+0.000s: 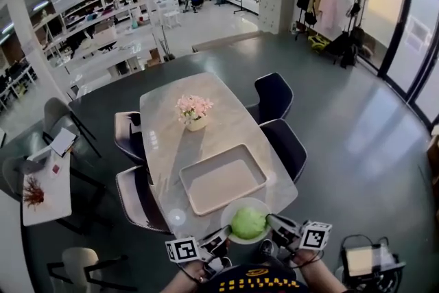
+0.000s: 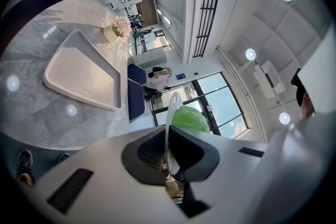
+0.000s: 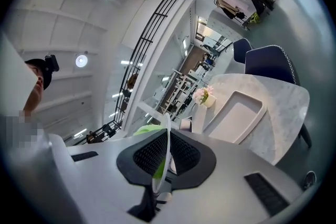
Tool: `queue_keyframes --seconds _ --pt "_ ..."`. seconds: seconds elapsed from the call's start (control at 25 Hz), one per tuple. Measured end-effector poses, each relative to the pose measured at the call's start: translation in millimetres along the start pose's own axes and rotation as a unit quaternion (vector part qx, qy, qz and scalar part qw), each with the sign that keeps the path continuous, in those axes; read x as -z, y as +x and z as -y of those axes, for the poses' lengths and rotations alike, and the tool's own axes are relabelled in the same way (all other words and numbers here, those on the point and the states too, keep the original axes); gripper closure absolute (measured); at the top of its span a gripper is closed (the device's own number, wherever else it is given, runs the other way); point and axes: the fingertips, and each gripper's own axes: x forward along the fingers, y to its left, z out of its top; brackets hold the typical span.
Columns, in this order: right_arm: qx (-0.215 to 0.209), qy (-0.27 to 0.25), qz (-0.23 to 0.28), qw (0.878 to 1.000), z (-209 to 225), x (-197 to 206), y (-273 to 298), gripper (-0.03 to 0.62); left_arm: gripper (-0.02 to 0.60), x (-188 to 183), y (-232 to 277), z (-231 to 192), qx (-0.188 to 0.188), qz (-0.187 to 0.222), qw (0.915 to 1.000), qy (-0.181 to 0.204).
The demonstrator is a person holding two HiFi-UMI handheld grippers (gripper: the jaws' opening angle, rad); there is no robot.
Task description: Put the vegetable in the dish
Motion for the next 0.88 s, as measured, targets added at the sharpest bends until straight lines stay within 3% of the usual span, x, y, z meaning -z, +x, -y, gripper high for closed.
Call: queue_keyframes --seconds 0.52,0.88 --pt "-0.065 0.007 -0.065 0.996 61.6 -83.9 1.6 0.572 0.571 -9.7 90.3 -1.3 -0.051 0.075 0.9959 0.010" --pt "-0.087 0.022 -0.132 0.987 71.4 -81.8 20.0 0.572 0.571 -4.8 90.8 2.7 -0.050 0.144 0.9863 -0.063"
